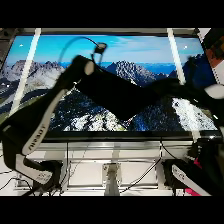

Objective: Fold the clothes and pants, and hang the long-sleeved shirts on hangers.

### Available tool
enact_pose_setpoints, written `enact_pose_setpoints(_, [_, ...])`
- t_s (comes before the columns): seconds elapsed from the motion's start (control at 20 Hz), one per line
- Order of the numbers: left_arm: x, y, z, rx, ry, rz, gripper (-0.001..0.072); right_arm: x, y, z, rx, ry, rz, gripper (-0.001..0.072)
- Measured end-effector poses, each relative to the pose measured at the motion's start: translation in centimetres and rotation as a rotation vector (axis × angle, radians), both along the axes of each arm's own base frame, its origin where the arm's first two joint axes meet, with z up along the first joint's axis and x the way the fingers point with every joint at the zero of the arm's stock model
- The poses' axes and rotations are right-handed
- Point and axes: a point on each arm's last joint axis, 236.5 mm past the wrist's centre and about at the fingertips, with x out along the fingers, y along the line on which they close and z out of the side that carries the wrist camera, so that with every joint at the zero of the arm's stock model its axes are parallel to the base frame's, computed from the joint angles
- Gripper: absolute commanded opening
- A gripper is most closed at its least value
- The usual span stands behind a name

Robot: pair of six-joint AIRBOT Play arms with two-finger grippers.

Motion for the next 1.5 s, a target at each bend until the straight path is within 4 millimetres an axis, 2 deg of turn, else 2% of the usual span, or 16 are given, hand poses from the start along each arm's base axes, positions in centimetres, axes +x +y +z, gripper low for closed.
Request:
enact_pose_setpoints(0.15, [2.0,6.2,1.6,0.017,-0.019,0.106,0.0003,4.4,8.6,-0.1,0.025,-0.025,0.111,0.0011])
enact_pose_setpoints(0.25, [2.9,9.6,2.1,0.022,-0.024,0.167,0.0004,7.0,15.1,-1.1,0.051,-0.028,0.184,0.0011])
enact_pose_setpoints(0.35, [3.6,12.2,2.4,0.016,-0.027,0.215,0.0004,9.1,20.5,-2.9,0.076,-0.021,0.23,0.0011])
enact_pose_setpoints(0.45, [4.4,14.0,2.8,-0.011,-0.041,0.253,0.0004,11.4,24.8,-4.8,0.124,-0.005,0.239,0.0018])
enact_pose_setpoints(0.5, [4.9,14.6,3.2,-0.037,-0.054,0.273,0.0005,12.4,26.1,-5.8,0.151,0.009,0.223,0.0165])
enact_pose_setpoints(0.55, [5.3,15.1,3.5,-0.065,-0.063,0.29,0.0005,13.3,27.0,-6.9,0.178,0.03,0.199,0.0482])
enact_pose_setpoints(0.6, [5.6,15.5,3.8,-0.097,-0.069,0.307,0.0006,14.1,27.4,-7.9,0.204,0.05,0.169,0.0631])
enact_pose_setpoints(0.7, [6.3,16.3,4.4,-0.147,-0.085,0.336,0.0007,14.8,27.7,-9.6,0.227,0.09,0.151,0.0625])
enact_pose_setpoints(0.85, [6.9,17.8,5.6,-0.196,-0.114,0.376,0.0007,14.3,27.2,-10.7,0.238,0.151,0.192,0.061])
enact_pose_setpoints(0.9, [7.0,18.4,6.2,-0.204,-0.128,0.386,0.0006,14.2,26.7,-10.8,0.237,0.165,0.207,0.0495])
enact_pose_setpoints(1.0, [6.9,19.1,7.5,-0.217,-0.156,0.395,0.0006,14.3,25.3,-10.4,0.24,0.18,0.233,0.0027])
enact_pose_setpoints(1.15, [6.3,19.6,10.3,-0.231,-0.21,0.388,0.0006,14.5,21.9,-9.0,0.229,0.185,0.277,0.0016])
enact_pose_setpoints(1.3, [5.1,19.8,13.4,-0.234,-0.262,0.371,0.0006,14.1,17.3,-8.2,0.148,0.177,0.321,0.0014])
enact_pose_setpoints(1.4, [3.5,19.7,14.3,-0.213,-0.248,0.341,0.0006,12.8,14.6,-8.1,0.069,0.179,0.346,0.0013])
enact_pose_setpoints(1.5, [1.8,19.6,13.9,-0.178,-0.195,0.306,0.0006,11.0,12.3,-8.0,0.009,0.181,0.347,0.0013])
